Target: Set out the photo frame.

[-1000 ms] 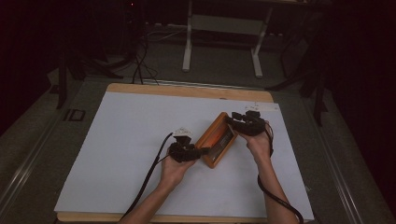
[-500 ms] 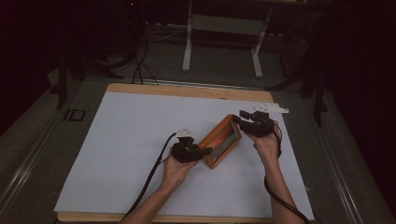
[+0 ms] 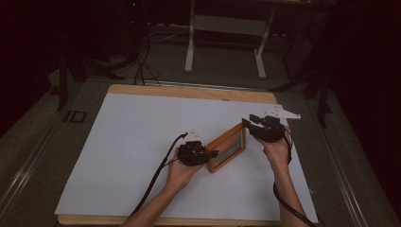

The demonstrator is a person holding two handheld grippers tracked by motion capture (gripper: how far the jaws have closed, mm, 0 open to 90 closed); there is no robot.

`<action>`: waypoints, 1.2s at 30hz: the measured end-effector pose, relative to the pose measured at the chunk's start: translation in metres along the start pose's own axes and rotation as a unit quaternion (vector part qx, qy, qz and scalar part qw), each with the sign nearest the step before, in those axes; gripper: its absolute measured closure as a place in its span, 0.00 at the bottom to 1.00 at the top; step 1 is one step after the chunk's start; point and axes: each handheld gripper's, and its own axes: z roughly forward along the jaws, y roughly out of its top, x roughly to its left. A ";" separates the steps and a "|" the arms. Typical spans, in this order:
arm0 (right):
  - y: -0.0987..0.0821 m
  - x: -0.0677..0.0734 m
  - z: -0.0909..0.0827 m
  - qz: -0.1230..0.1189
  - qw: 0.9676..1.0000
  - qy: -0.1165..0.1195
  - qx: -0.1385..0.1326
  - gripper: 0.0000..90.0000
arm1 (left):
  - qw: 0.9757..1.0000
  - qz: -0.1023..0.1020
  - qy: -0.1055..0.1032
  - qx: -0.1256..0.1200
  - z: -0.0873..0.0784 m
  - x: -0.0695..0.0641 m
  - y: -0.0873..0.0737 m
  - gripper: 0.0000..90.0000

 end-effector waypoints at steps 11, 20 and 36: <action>-0.010 0.000 -0.003 -0.001 1.000 0.003 0.012 0.63 | 0.998 0.063 0.024 -0.002 0.001 -0.018 -0.002 0.77; -0.017 0.000 -0.003 0.002 1.000 0.011 0.016 0.67 | 0.997 0.070 0.020 -0.019 0.002 -0.022 -0.007 0.75; -0.020 -0.001 -0.007 0.006 1.000 0.015 0.010 0.68 | 0.998 0.054 0.027 0.017 0.017 -0.018 -0.038 0.70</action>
